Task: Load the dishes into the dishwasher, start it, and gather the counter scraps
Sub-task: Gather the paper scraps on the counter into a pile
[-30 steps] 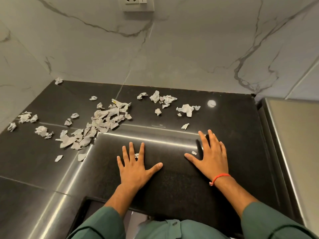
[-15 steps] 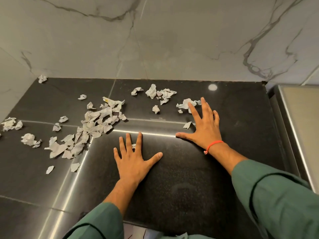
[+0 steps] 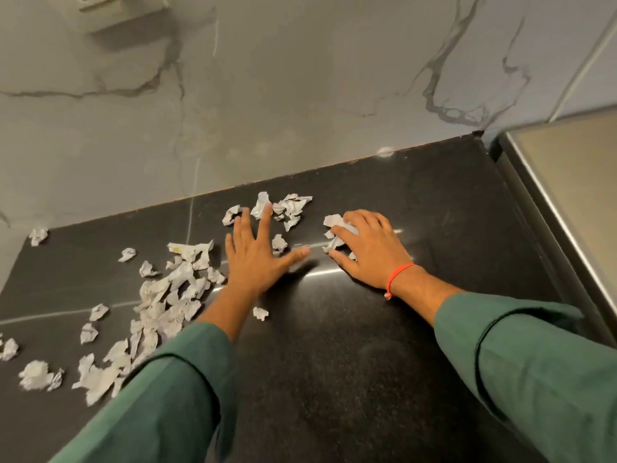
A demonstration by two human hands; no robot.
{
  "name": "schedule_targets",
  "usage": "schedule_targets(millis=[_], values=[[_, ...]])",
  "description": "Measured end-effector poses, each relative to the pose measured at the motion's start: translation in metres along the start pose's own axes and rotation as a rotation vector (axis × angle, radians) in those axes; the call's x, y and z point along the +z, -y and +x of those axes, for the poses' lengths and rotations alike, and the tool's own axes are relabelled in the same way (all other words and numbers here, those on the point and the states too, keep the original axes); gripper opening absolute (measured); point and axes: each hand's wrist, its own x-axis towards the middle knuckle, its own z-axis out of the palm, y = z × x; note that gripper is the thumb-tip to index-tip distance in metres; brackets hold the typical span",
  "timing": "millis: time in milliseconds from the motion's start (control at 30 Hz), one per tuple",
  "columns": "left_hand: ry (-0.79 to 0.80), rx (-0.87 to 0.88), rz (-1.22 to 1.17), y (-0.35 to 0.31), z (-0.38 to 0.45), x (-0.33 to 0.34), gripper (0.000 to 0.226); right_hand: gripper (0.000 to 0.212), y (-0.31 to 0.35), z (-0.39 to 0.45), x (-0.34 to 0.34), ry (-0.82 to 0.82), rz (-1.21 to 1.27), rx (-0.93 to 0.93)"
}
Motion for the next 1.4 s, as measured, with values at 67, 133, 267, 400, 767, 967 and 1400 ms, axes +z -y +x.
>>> schedule_targets(millis=[67,133,267,400,767,967,1400], values=[[0.005,-0.055,-0.054,-0.011,0.033,-0.009,0.105,0.041,-0.001,0.000,0.002,-0.028,0.018,-0.010],[0.046,-0.100,-0.087,-0.022,0.059,-0.016,0.099,0.036,-0.002,0.000,0.004,-0.052,0.023,-0.030],[0.195,-0.006,-0.039,-0.033,0.085,-0.010,0.088,0.027,-0.002,0.001,0.005,-0.071,0.018,-0.050],[0.042,0.196,0.082,-0.027,0.056,0.024,0.060,0.026,-0.002,0.004,0.005,-0.083,0.065,-0.045],[-0.271,0.135,-0.255,-0.033,-0.057,0.062,0.020,0.040,-0.004,0.011,0.009,-0.034,-0.001,-0.067],[-0.257,-0.092,-0.446,-0.042,-0.086,0.054,0.021,0.030,0.002,0.006,0.007,-0.060,0.041,-0.160],[-0.185,-0.337,-0.819,-0.039,-0.158,0.048,0.039,0.056,0.036,-0.057,-0.033,0.109,0.342,0.209]])
